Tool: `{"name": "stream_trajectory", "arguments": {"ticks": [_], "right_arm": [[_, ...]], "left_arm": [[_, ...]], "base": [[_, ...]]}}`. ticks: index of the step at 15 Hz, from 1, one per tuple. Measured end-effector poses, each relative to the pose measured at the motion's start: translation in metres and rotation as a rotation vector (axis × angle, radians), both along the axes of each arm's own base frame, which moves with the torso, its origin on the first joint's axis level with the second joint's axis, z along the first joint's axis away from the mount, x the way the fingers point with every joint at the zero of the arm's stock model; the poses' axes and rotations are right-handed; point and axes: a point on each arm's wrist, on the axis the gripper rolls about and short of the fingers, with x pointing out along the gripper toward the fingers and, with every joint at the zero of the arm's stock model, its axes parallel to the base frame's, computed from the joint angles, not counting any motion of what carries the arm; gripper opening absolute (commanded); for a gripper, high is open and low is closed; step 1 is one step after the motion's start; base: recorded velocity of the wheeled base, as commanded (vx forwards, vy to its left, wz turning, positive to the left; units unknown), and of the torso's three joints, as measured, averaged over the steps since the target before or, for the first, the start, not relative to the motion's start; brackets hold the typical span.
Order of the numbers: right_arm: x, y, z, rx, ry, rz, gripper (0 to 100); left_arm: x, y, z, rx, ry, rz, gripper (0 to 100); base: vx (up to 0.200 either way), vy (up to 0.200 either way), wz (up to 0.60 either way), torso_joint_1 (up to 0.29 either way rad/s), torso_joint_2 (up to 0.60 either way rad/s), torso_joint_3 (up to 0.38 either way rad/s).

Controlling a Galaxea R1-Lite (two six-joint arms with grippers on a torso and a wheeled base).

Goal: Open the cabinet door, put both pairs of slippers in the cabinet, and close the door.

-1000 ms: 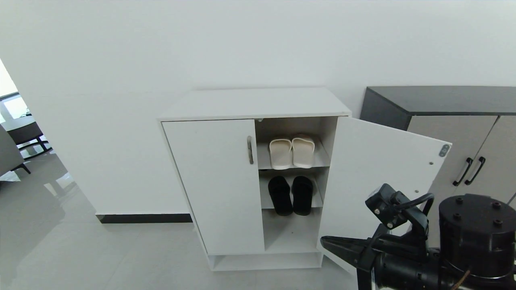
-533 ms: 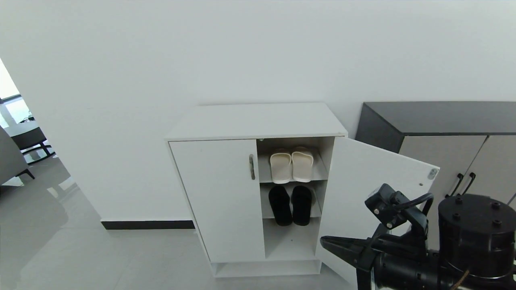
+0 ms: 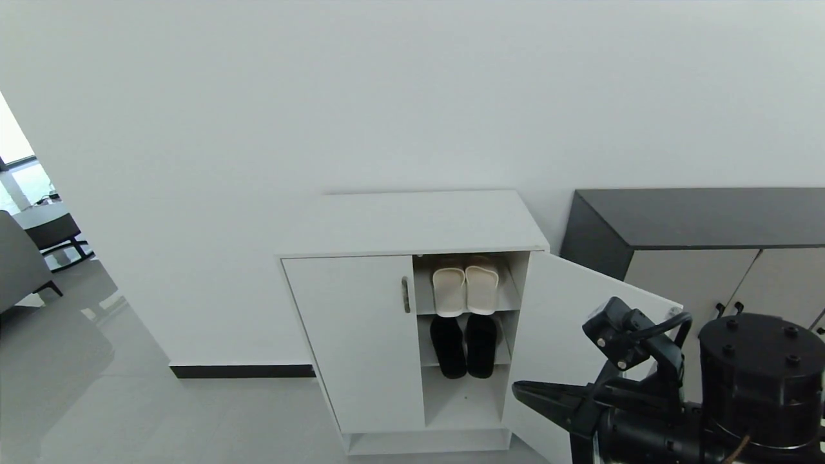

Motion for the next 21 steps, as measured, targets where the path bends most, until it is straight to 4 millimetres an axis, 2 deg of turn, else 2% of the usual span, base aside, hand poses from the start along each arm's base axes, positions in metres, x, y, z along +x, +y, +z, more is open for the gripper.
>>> {"name": "stream_trajectory", "arguments": {"ticks": [2, 6, 10, 13, 18, 21], "right_arm": [[-0.001, -0.001, -0.002, -0.012, -0.007, 0.008, 0], [-0.005, -0.003, -0.011, -0.055, -0.067, 0.037, 0], [0.0, -0.002, -0.015, -0.068, -0.059, 0.011, 0], [0.021, -0.011, -0.014, -0.071, -0.059, -0.089, 0], [0.072, -0.048, -0.013, -0.074, -0.064, -0.32, 0], [0.086, -0.058, -0.013, -0.077, -0.063, -0.378, 0]], "left_arm": [[0.0, 0.0, 0.0, 0.0, -0.001, 0.0, 0], [0.0, 0.0, 0.0, 0.001, 0.0, -0.001, 0], [0.0, 0.0, 0.0, 0.0, 0.0, -0.001, 0], [0.0, 0.0, 0.0, 0.0, 0.0, 0.0, 0], [0.0, 0.0, 0.0, 0.0, 0.0, -0.001, 0], [0.0, 0.0, 0.0, 0.0, 0.0, 0.0, 0]], "base": [[0.0, 0.0, 0.0, 0.2, -0.43, -0.207], [0.0, 0.0, 0.0, 0.013, -0.02, -0.013], [0.15, 0.0, 0.0, 0.002, 0.0, 0.001], [-0.067, 0.0, 0.0, 0.002, 0.0, -0.002], [-0.2, 0.0, 0.0, -0.003, 0.0, 0.001], [0.0, 0.0, 0.0, 0.0, 0.0, 0.0]]}}
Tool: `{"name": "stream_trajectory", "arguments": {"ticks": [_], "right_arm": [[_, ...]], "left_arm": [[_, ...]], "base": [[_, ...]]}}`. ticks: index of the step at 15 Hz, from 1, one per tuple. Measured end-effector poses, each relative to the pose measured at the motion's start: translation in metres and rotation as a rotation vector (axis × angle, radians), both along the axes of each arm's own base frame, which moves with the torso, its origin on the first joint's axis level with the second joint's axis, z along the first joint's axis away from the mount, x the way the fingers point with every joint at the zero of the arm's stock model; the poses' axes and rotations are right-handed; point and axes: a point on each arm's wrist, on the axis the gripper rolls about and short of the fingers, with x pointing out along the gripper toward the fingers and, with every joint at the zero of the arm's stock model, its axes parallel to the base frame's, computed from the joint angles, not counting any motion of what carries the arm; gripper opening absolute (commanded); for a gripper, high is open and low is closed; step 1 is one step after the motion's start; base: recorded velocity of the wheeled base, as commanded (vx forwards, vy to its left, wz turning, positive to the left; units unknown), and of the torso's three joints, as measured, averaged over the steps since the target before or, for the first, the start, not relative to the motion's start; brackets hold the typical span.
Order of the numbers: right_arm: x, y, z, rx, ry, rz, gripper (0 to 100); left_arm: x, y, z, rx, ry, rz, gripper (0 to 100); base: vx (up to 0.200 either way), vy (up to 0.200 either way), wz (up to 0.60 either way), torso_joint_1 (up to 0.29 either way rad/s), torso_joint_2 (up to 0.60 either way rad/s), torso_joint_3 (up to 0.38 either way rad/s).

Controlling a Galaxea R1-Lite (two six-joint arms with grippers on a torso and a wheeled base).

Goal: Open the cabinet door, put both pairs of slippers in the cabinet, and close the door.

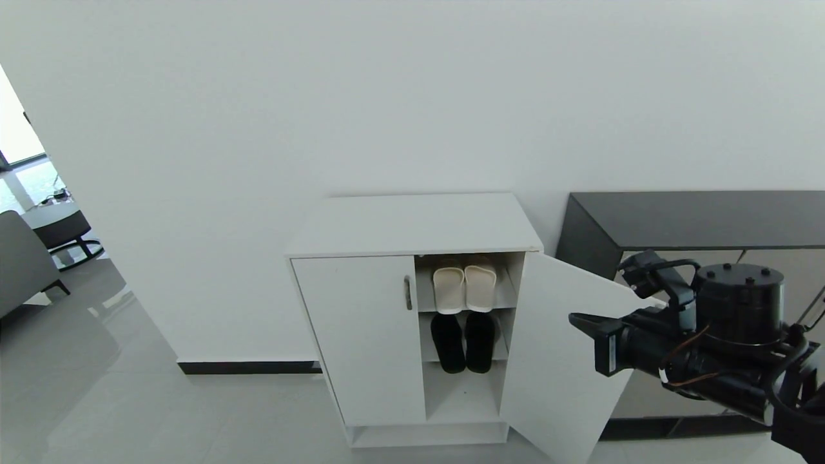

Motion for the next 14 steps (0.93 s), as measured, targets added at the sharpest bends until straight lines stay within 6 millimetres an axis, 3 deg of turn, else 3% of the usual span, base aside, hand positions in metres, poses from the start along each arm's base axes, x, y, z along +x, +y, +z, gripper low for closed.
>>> {"name": "stream_trajectory", "arguments": {"ticks": [2, 8, 14], "right_arm": [[0.014, -0.014, 0.0, -0.025, -0.019, -0.057, 0], [0.071, -0.087, 0.001, -0.064, -0.055, -0.309, 0], [0.111, -0.139, -0.018, -0.054, 0.003, -0.419, 0]], "left_arm": [[0.0, 0.0, 0.0, 0.0, 0.0, 0.0, 0], [0.0, 0.0, 0.0, -0.001, 0.0, 0.0, 0], [0.0, 0.0, 0.0, -0.001, 0.0, 0.0, 0]], "base": [[0.0, 0.0, 0.0, 0.0, 0.0, 0.0], [0.0, 0.0, 0.0, 0.0, 0.0, 0.0], [0.0, 0.0, 0.0, 0.0, 0.0, 0.0]]}}
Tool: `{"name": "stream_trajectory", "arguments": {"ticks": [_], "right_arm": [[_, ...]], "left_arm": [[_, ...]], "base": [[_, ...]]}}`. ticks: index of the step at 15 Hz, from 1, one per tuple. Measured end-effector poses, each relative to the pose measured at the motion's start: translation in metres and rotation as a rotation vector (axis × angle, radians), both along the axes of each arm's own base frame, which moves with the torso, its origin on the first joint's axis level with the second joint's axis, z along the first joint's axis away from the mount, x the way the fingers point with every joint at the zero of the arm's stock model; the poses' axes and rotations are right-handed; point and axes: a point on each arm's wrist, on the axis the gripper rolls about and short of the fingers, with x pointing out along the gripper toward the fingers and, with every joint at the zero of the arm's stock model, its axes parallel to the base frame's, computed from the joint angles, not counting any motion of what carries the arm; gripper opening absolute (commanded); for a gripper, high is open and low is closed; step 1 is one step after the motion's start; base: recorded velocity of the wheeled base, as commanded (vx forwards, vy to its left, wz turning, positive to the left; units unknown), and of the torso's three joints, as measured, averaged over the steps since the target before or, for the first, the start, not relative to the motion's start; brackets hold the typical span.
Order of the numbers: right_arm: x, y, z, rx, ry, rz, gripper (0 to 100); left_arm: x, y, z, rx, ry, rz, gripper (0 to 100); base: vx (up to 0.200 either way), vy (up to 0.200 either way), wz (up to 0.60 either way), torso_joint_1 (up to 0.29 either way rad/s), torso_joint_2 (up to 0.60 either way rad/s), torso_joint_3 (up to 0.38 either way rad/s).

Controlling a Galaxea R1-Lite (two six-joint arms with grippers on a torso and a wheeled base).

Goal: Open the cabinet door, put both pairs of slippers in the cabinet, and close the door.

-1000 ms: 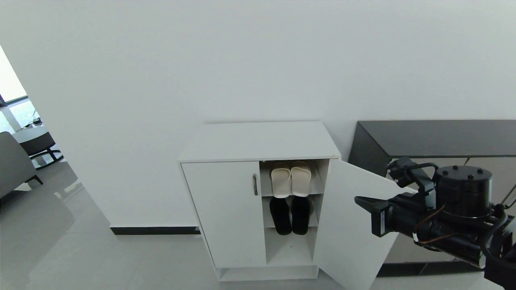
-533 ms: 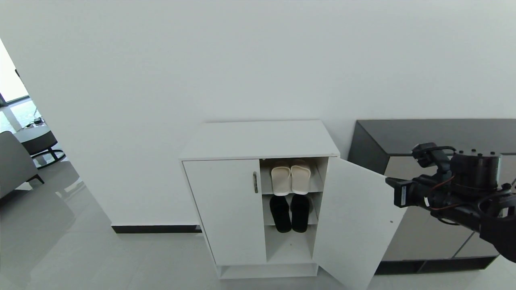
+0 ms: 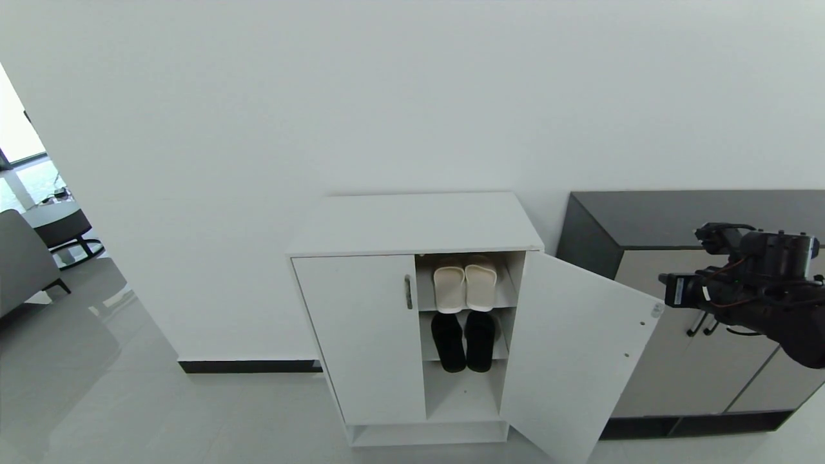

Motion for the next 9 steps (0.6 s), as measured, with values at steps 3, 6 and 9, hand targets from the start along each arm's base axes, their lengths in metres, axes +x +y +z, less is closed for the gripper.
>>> {"name": "stream_trajectory", "arguments": {"ticks": [3, 6, 9], "right_arm": [[0.013, -0.015, -0.012, 0.008, 0.025, -0.028, 0], [0.022, -0.024, -0.023, 0.011, 0.042, -0.05, 0], [0.025, -0.026, -0.031, 0.013, 0.062, -0.056, 0]], "left_arm": [[0.0, 0.0, 0.0, 0.0, 0.0, 0.0, 0], [0.0, 0.0, 0.0, 0.0, 0.001, 0.0, 0], [0.0, 0.0, 0.0, 0.001, 0.0, 0.0, 0]], "base": [[0.0, 0.0, 0.0, 0.0, 0.0, 0.0], [0.0, 0.0, 0.0, 0.0, 0.0, 0.0], [0.0, 0.0, 0.0, 0.0, 0.0, 0.0]]}}
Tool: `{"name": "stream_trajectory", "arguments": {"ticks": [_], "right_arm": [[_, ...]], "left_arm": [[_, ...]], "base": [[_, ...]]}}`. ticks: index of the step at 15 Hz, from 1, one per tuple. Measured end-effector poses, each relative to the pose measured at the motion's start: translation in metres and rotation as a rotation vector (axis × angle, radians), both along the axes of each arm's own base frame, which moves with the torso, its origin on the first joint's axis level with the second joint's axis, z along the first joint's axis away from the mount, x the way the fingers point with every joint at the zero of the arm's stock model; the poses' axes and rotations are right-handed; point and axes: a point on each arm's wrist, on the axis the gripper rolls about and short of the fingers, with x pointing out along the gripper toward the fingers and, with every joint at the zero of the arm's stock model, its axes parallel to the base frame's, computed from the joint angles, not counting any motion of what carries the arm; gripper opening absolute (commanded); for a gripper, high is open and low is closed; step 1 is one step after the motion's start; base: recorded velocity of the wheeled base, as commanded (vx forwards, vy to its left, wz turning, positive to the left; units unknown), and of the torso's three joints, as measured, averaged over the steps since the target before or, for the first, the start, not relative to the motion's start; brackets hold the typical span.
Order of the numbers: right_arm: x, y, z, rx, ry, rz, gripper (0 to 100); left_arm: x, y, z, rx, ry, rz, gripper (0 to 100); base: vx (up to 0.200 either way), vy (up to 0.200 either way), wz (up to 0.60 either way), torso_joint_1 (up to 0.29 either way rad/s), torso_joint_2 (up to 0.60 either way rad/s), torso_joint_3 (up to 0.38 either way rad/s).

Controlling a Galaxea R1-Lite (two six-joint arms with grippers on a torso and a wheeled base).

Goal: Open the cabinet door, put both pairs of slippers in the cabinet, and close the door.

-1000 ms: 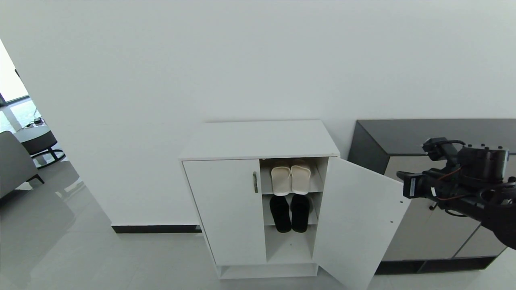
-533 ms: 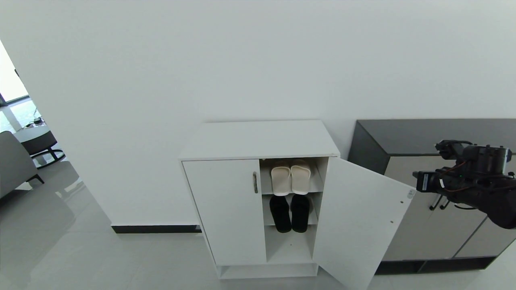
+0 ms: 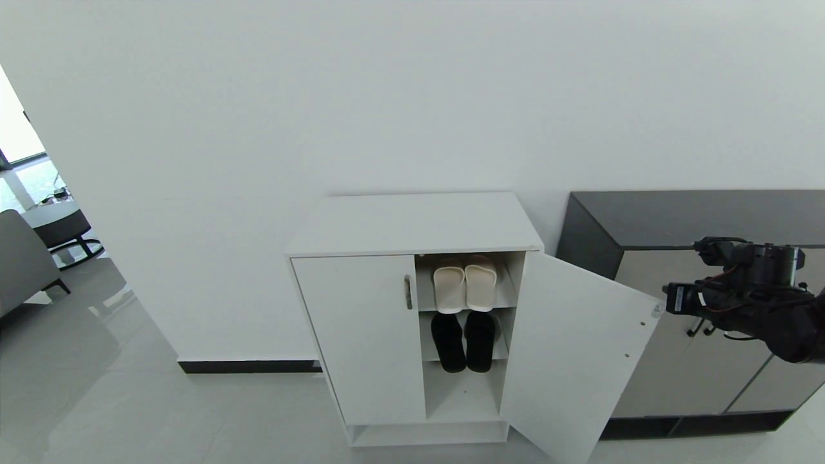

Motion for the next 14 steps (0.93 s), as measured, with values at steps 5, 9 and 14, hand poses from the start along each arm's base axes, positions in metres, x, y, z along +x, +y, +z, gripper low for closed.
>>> {"name": "stream_trajectory", "arguments": {"ticks": [5, 9, 14], "right_arm": [[0.001, 0.0, -0.008, 0.001, 0.023, 0.0, 0], [-0.002, 0.005, -0.013, -0.001, 0.043, 0.014, 0], [-0.019, 0.035, -0.019, -0.002, 0.094, 0.094, 0]], "left_arm": [[0.0, 0.0, 0.0, 0.0, 0.0, 0.0, 0], [0.0, 0.0, 0.0, 0.0, 0.0, 0.0, 0], [0.0, 0.0, 0.0, -0.001, 0.0, 0.0, 0]], "base": [[0.0, 0.0, 0.0, 0.0, 0.0, 0.0], [0.0, 0.0, 0.0, 0.0, 0.0, 0.0], [0.0, 0.0, 0.0, 0.0, 0.0, 0.0]]}}
